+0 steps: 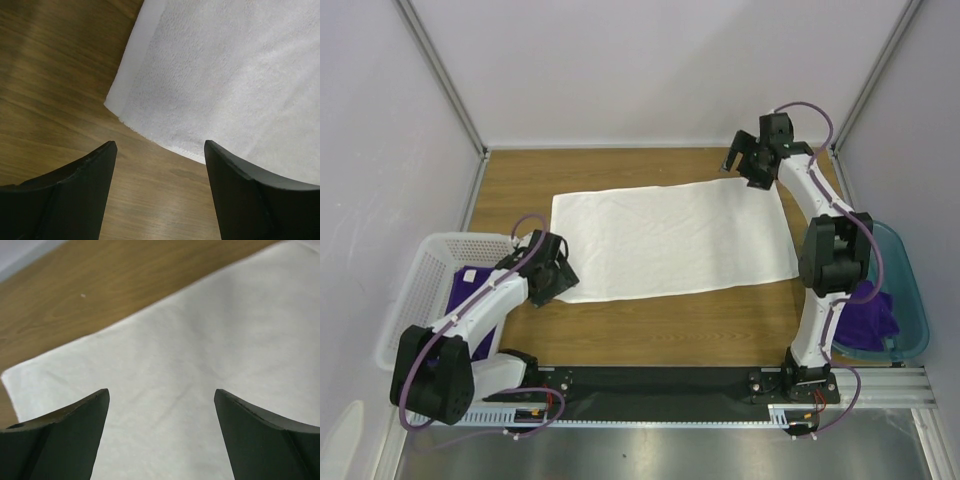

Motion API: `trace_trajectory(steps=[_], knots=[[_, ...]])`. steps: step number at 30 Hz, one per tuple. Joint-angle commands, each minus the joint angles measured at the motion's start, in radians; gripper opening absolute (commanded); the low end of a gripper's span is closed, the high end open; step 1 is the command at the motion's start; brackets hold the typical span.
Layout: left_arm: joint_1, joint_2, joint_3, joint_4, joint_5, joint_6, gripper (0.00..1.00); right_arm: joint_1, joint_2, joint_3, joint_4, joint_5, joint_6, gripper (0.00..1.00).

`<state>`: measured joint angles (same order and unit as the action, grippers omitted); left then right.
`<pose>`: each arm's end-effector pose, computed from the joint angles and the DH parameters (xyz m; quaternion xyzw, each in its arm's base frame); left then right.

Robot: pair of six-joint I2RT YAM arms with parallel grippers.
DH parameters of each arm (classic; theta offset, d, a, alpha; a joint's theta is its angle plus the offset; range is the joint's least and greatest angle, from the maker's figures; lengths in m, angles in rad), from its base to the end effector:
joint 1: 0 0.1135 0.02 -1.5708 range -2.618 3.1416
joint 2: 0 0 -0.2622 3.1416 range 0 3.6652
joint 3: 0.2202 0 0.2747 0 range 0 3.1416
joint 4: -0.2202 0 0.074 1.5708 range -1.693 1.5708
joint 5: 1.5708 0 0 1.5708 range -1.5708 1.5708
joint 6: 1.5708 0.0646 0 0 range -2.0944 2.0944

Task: Fold and stack the towels
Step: Flatten out the crumpled towel, then fold the towel

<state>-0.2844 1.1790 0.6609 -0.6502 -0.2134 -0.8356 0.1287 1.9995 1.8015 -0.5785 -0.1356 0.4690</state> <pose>0.2305 -0.0531 0.1490 -0.2856 0.9317 -0.0172 0.2238 0.4968 0.0731 0.2614 0.1300 0.9112 0.1733 0.3504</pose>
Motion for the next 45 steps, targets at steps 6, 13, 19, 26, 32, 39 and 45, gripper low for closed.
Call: trace_trajectory(steps=[6,13,19,26,32,39,45], knots=[[0.002,0.007,0.002,0.083,-0.012,0.043,0.73,-0.014,-0.140,-0.169,-0.104,0.108,-0.027,0.92],[0.019,0.019,-0.030,0.053,-0.049,0.010,0.84,0.022,-0.189,-0.246,-0.066,0.093,0.033,0.92],[0.103,-0.035,-0.087,0.147,-0.004,0.072,0.80,0.078,-0.168,-0.214,-0.073,0.093,0.040,0.92],[0.105,-0.004,-0.099,0.204,-0.015,0.121,0.61,0.153,-0.130,-0.172,-0.052,0.064,0.068,0.90],[0.105,-0.027,-0.141,0.233,-0.023,0.136,0.51,0.204,-0.084,-0.126,-0.043,0.033,0.091,0.89],[0.105,-0.010,-0.178,0.271,-0.004,0.130,0.34,0.307,0.037,0.042,-0.004,-0.041,0.096,0.88],[0.100,-0.010,-0.167,0.270,-0.029,0.133,0.04,0.400,0.177,0.200,0.006,-0.041,0.068,0.87]])
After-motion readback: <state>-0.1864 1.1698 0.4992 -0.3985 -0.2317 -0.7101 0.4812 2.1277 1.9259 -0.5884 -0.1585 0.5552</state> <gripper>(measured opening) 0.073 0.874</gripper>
